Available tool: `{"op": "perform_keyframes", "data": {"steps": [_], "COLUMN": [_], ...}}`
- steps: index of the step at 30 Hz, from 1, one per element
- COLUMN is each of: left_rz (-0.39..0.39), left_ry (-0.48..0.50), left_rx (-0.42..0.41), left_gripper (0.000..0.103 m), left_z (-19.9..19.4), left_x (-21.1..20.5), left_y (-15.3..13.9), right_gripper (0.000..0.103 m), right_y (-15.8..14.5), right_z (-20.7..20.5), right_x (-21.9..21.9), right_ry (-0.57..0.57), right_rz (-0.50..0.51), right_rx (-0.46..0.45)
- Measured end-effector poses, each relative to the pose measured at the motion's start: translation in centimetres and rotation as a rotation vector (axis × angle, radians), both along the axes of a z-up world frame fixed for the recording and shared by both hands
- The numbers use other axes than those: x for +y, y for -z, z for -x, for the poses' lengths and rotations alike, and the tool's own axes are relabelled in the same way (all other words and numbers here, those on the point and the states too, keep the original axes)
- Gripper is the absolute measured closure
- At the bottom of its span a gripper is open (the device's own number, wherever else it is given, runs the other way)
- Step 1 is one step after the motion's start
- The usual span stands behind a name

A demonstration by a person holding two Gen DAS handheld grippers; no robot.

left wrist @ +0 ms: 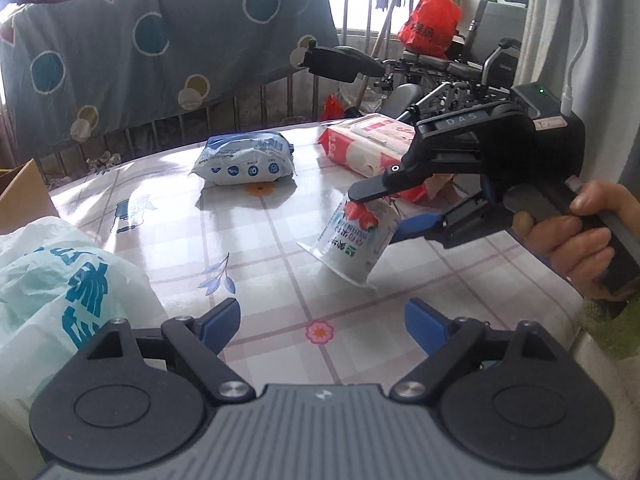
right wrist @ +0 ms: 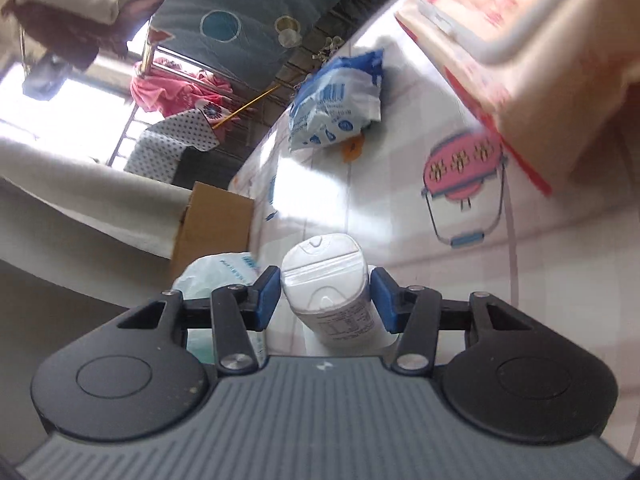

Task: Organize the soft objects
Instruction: 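Pass the yogurt cup from the right tool into the left tool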

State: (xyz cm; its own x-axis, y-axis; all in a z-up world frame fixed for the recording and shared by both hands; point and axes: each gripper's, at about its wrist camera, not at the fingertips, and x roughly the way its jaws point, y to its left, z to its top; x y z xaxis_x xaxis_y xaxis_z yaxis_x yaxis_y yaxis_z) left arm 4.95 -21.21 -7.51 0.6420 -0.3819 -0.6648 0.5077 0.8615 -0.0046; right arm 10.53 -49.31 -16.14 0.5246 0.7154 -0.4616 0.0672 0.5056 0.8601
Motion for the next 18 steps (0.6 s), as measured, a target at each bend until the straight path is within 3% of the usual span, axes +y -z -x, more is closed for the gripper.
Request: {"op": "perform_keyframes", "data": {"steps": [4, 6, 13, 18], "left_rz": [-0.036, -0.036, 0.111, 0.157], "left_ry": [0.077, 0.111, 0.201, 0.248], "left_rx": [-0.046, -0.077, -0.083, -0.137], "left_gripper": [0.011, 0.011, 0.011, 0.012], "left_z": [1.5, 2.3, 3.6, 4.7], "left_x": [-1.2, -1.5, -0.4, 0.2], "left_y": [0.9, 1.2, 1.1, 0.3], "right_gripper": [0.055, 0.055, 0.055, 0.055], "right_y": [3.1, 4.0, 3.3, 3.4], "right_z": [3.1, 4.7, 9.6, 11.6], "right_x": [-0.7, -0.8, -0.5, -0.8], "right_ry": [0.006, -0.007, -0.075, -0.106], "right_rz": [-0.219, -0.328, -0.481, -0.548], "right_rx": [0.091, 0.096, 0.017, 0.007]}}
